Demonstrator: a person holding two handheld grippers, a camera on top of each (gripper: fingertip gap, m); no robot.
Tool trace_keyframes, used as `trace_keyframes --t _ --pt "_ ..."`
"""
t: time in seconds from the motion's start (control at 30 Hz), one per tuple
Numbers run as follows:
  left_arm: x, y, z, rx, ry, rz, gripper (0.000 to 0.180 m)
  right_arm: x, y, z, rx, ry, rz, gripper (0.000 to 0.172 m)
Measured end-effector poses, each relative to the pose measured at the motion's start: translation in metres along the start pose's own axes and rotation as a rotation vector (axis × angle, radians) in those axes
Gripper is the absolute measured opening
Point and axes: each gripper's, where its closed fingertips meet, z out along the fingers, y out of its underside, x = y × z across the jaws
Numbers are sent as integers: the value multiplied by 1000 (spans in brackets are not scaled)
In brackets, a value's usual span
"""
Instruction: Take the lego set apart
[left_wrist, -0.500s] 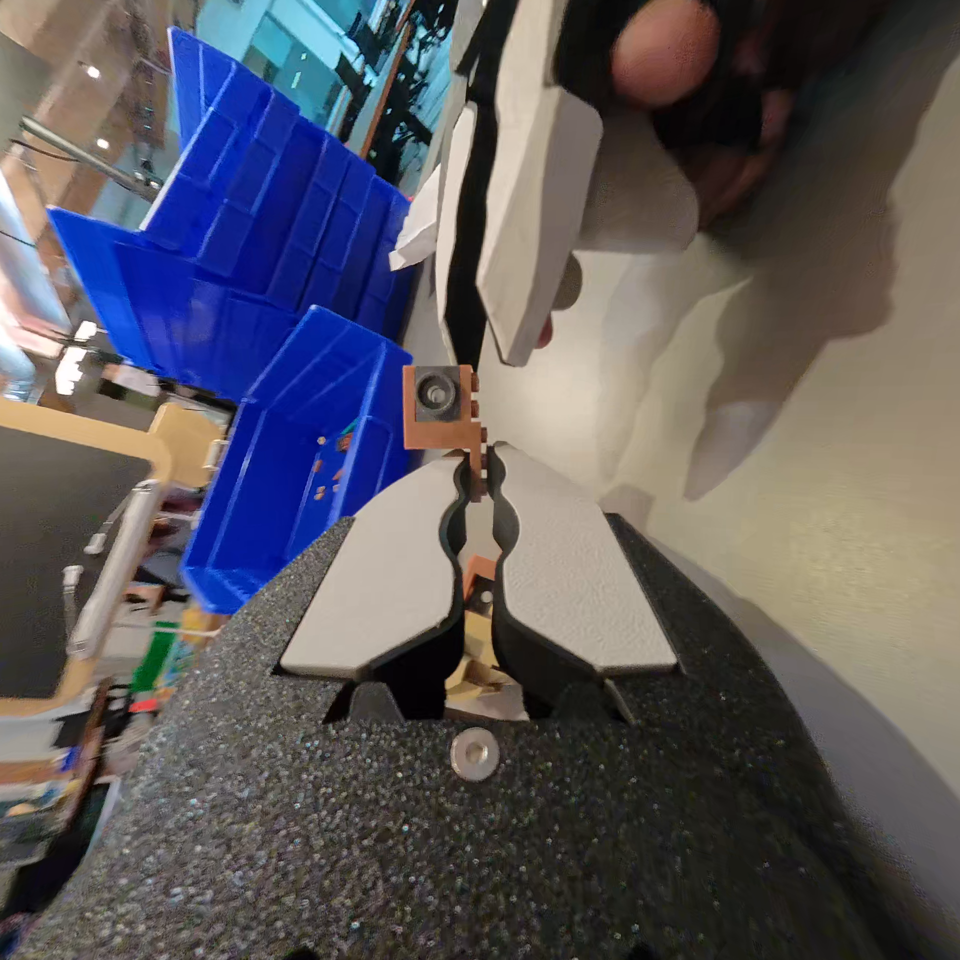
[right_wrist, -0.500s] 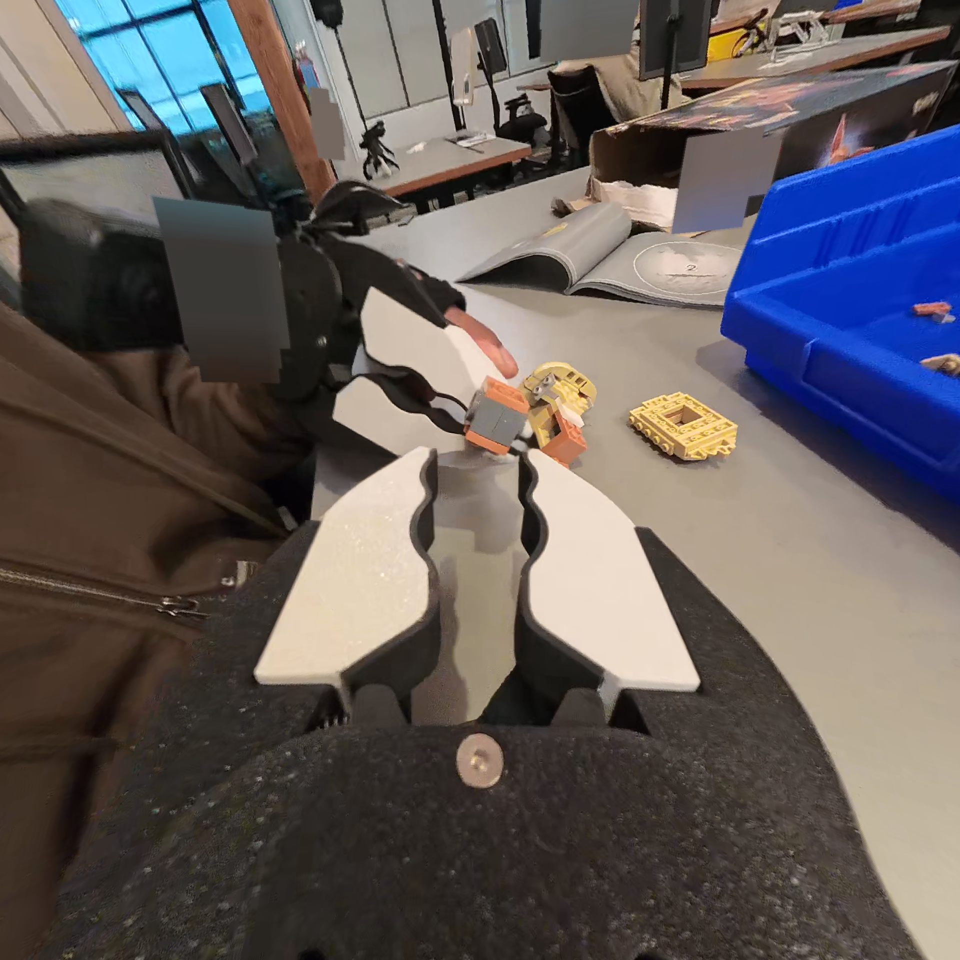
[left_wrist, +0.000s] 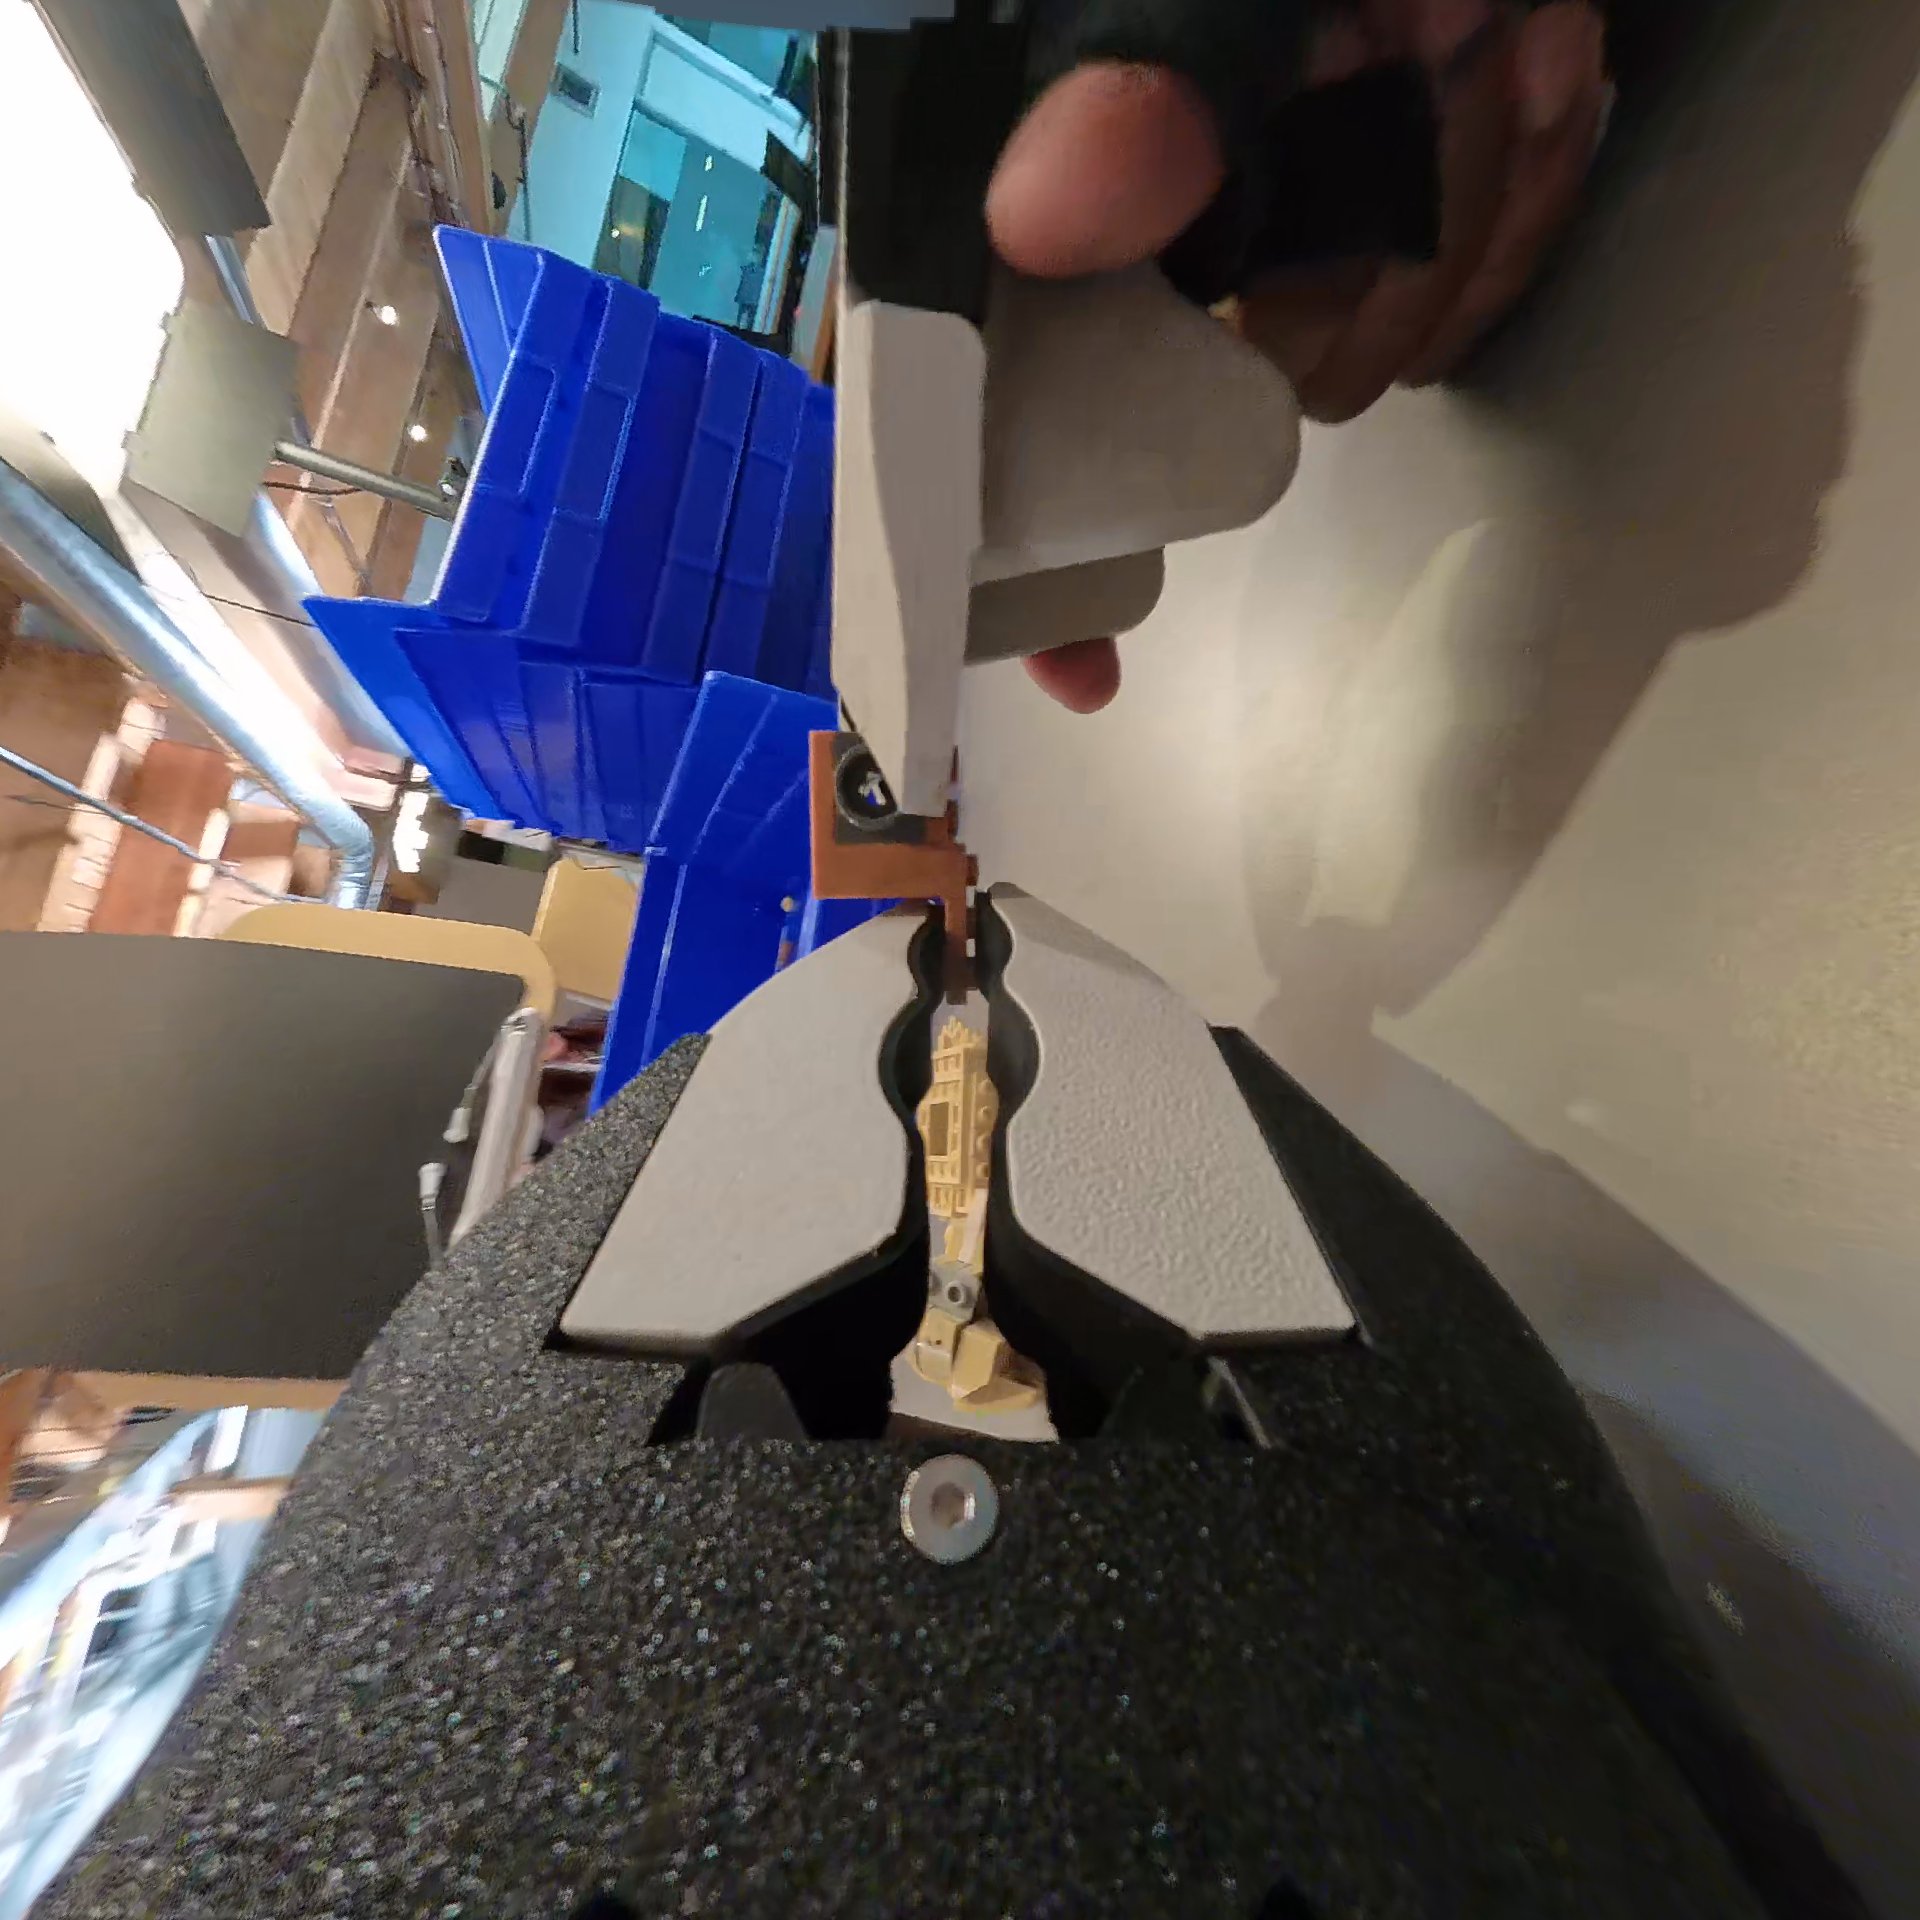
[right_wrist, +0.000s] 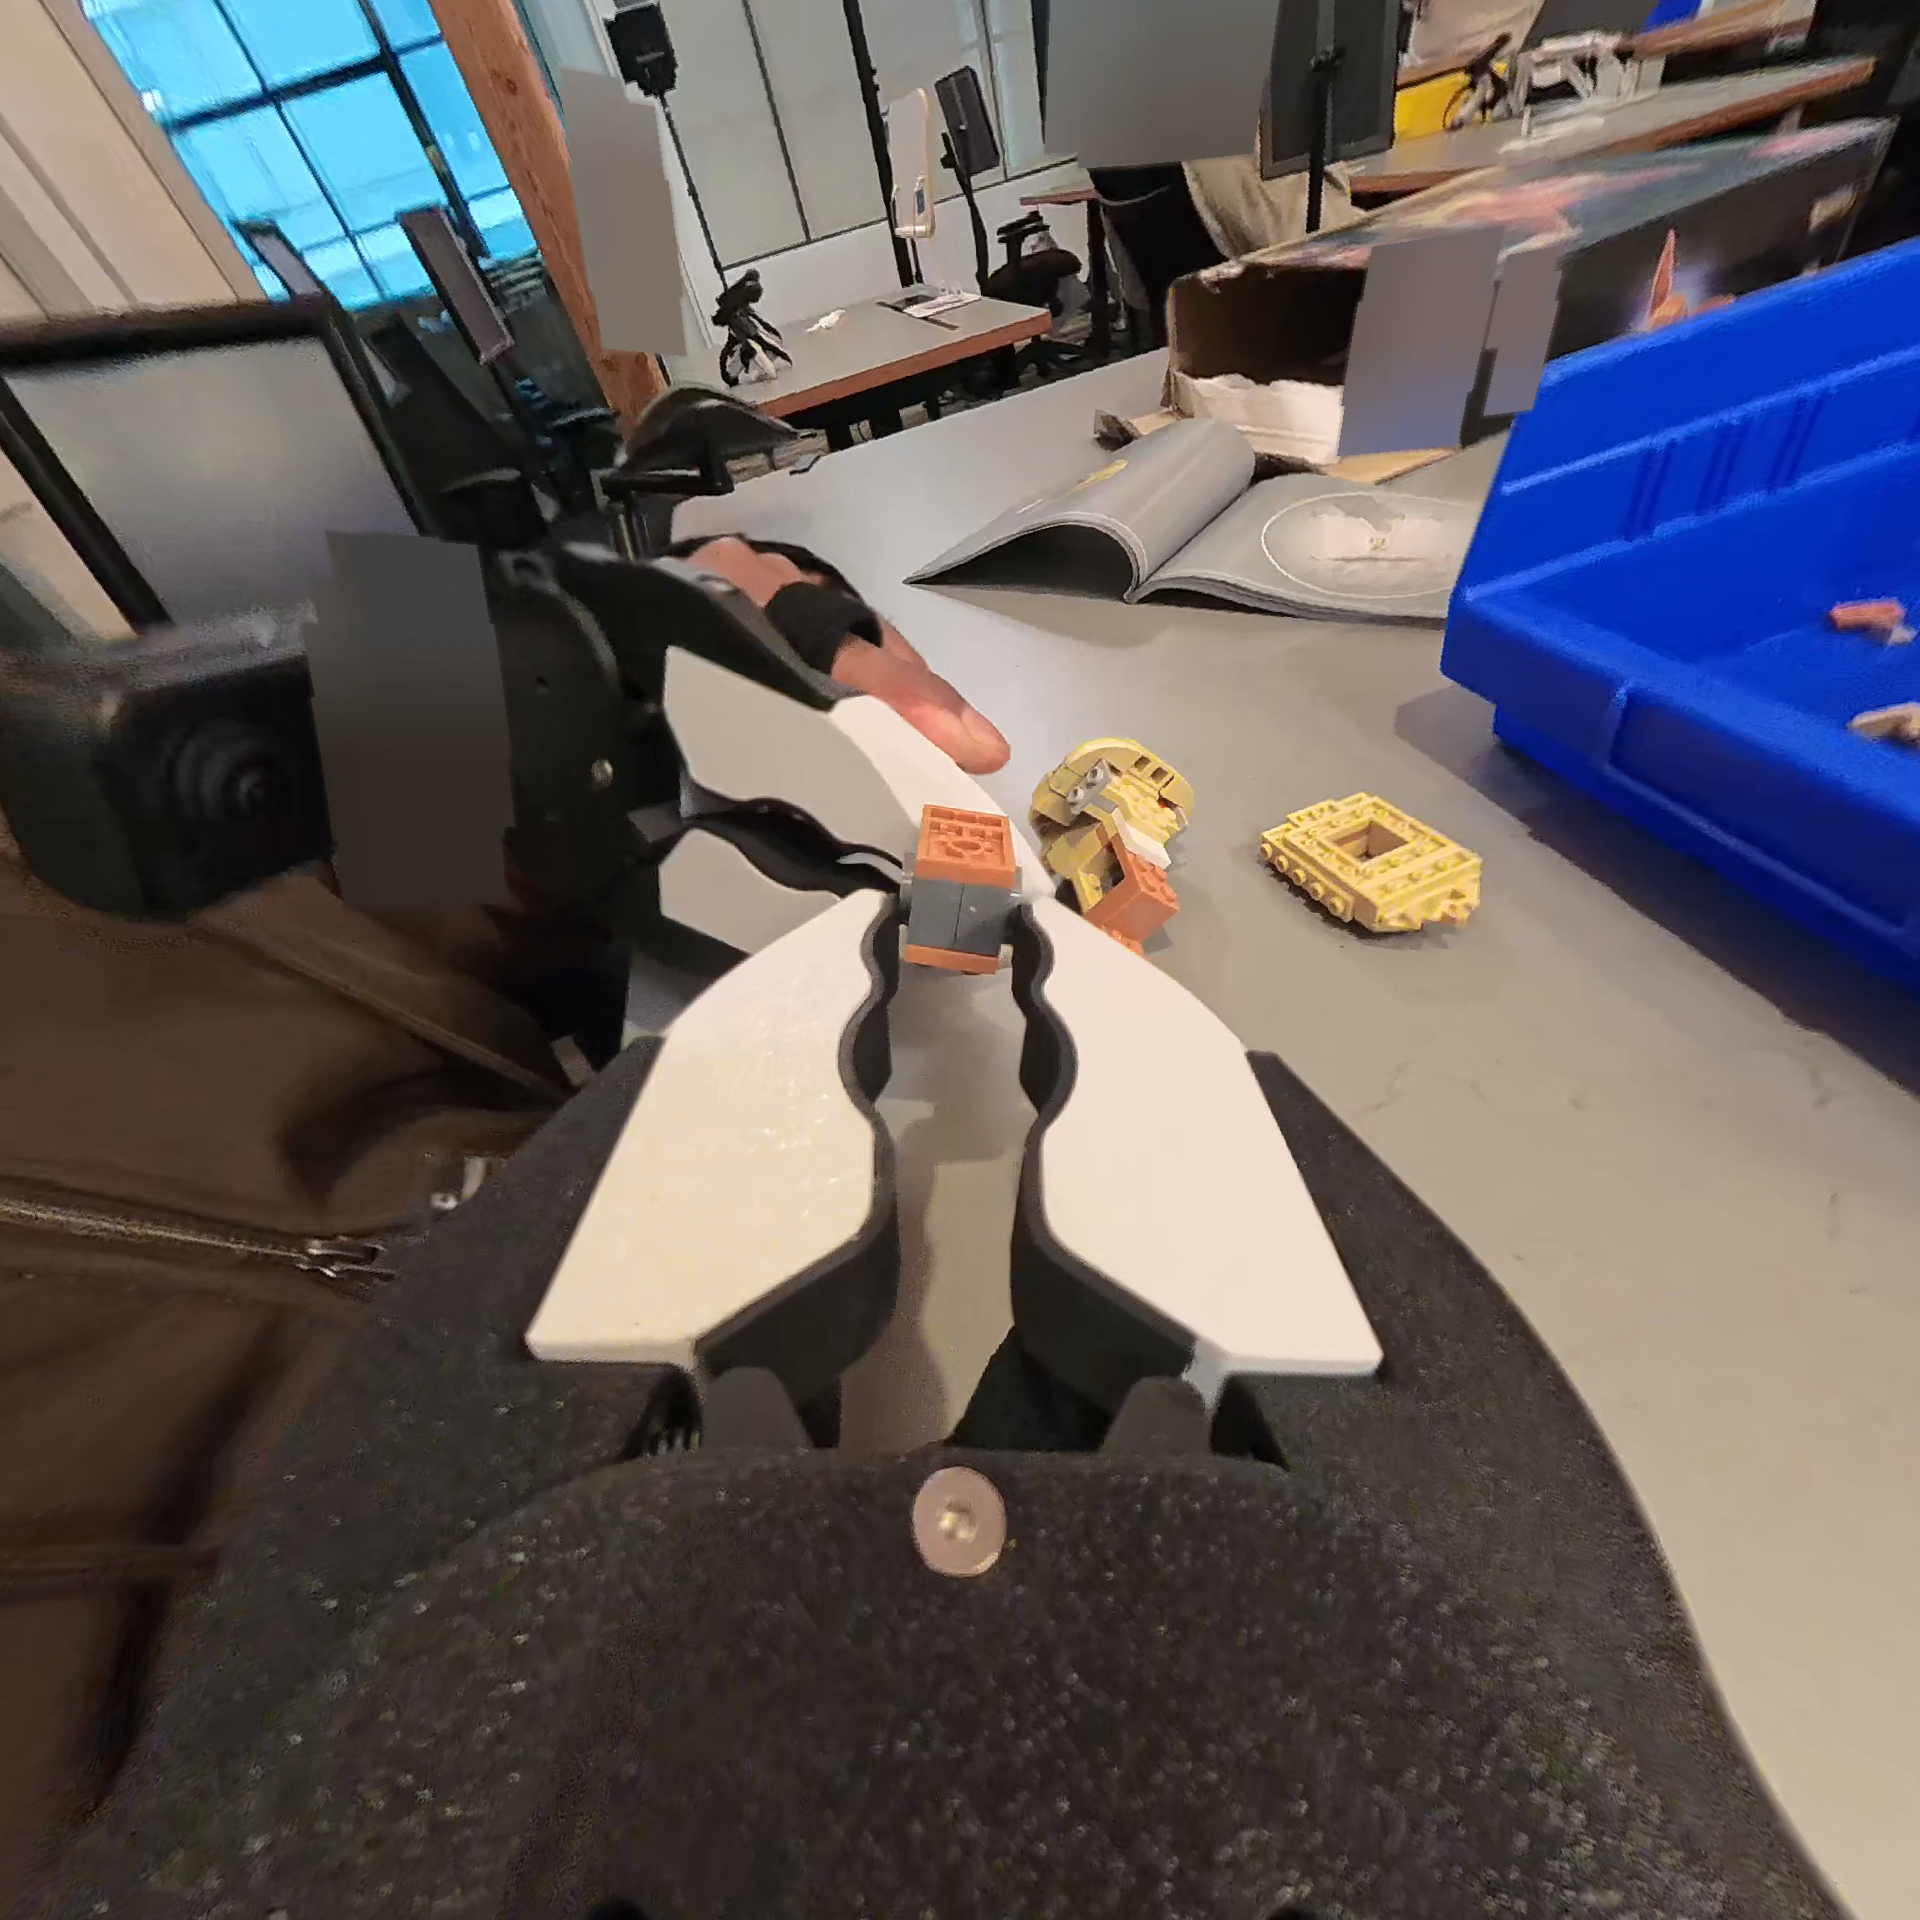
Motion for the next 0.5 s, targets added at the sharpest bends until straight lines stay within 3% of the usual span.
trace_keyframes --t 0.2,0.5 --pt "12 0 -2 45 162 -182 7 -2 7 2 -66 21 -196 20" --pt "29 3 -1 22 311 -284 9 3 24 2 -190 50 -339 19"
